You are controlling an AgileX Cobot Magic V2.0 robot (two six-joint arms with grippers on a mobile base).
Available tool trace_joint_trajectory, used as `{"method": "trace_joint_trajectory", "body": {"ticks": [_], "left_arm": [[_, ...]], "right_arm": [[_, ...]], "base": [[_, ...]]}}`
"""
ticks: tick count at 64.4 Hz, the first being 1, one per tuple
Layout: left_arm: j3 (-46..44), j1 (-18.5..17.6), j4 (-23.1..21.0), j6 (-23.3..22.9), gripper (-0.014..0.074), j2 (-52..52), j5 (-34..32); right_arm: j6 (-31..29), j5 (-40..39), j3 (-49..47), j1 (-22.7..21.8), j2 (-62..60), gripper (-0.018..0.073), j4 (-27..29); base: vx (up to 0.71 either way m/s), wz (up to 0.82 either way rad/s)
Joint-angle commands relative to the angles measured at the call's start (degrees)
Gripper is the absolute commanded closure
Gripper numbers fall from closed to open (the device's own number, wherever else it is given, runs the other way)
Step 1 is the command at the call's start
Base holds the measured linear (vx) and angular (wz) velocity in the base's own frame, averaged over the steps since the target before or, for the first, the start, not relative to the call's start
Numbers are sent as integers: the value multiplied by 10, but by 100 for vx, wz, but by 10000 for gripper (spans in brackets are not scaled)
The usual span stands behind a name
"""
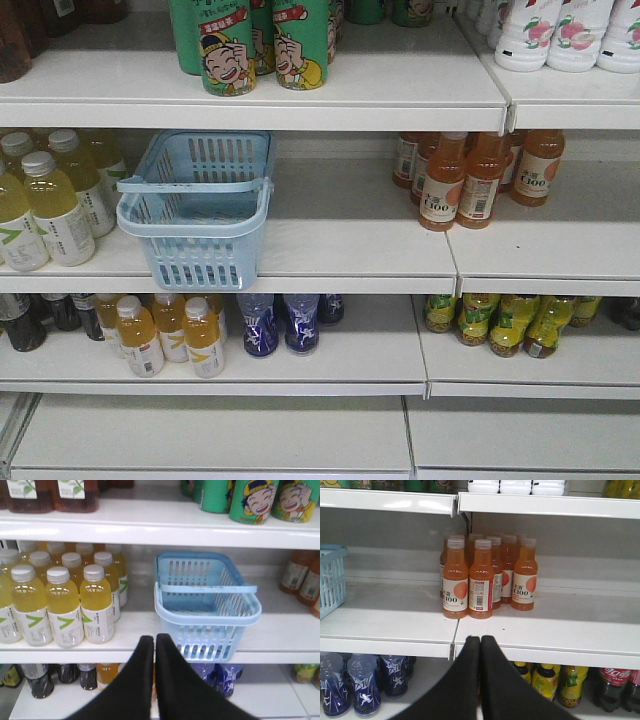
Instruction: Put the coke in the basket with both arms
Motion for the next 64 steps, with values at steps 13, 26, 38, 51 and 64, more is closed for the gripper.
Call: {"method": "trace_joint_trajectory", "body": {"ticks": [13,26,38,51,64], "left_arm": [[-21,1,-10,3,601,99,-23],[-21,1,-10,14,576,123,-25],[-21,1,-10,14,497,126,-33],[-21,1,-10,14,358,126,-33],[-21,1,-10,29,221,126,-33]], "right_arm": [[-4,-42,4,-3,-7,569,-2],[-4,-42,4,-3,-7,569,-2],[-4,-41,4,-3,-7,569,-2],[-4,-41,4,-3,-7,569,-2],[-4,-41,4,-3,-7,569,-2]], "base": [[0,0],[0,0],[0,0],[0,0],[0,0]]}}
